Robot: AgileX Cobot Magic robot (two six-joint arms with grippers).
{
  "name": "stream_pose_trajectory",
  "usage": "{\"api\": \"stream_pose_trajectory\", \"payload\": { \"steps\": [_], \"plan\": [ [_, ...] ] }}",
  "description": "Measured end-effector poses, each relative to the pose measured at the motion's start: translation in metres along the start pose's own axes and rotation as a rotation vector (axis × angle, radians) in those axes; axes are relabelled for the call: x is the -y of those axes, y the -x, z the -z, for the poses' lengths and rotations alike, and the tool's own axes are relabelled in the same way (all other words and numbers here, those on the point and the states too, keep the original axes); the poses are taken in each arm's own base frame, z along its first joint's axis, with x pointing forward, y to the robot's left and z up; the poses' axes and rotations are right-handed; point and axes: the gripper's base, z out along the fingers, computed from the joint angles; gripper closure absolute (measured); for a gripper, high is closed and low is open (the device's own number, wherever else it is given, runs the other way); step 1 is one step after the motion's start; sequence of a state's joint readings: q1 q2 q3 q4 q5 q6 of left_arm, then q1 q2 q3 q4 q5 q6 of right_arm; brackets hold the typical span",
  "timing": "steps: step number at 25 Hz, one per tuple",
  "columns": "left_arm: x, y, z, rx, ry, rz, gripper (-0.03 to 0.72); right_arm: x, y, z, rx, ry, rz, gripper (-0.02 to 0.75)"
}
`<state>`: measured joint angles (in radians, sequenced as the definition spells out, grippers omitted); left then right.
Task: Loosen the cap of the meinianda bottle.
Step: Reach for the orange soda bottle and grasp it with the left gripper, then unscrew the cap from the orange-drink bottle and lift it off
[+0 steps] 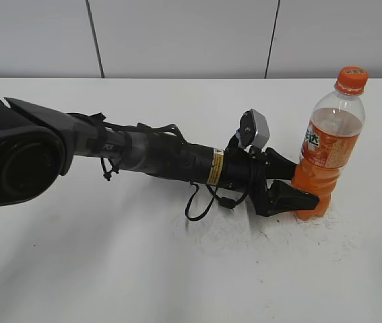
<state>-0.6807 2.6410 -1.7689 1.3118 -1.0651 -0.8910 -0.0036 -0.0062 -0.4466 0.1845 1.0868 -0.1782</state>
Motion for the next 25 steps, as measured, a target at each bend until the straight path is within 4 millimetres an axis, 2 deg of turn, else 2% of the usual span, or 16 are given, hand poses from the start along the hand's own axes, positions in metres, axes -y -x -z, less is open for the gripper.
{"api": "stream_pose_trajectory", "payload": {
  "steps": [25],
  "plan": [
    [0.0014,0.0004,-0.0006,0.004,-0.011,-0.002,0.127,0.0000,0.0000,0.0000,0.000,0.000,0.000,0.263]
  ]
}}
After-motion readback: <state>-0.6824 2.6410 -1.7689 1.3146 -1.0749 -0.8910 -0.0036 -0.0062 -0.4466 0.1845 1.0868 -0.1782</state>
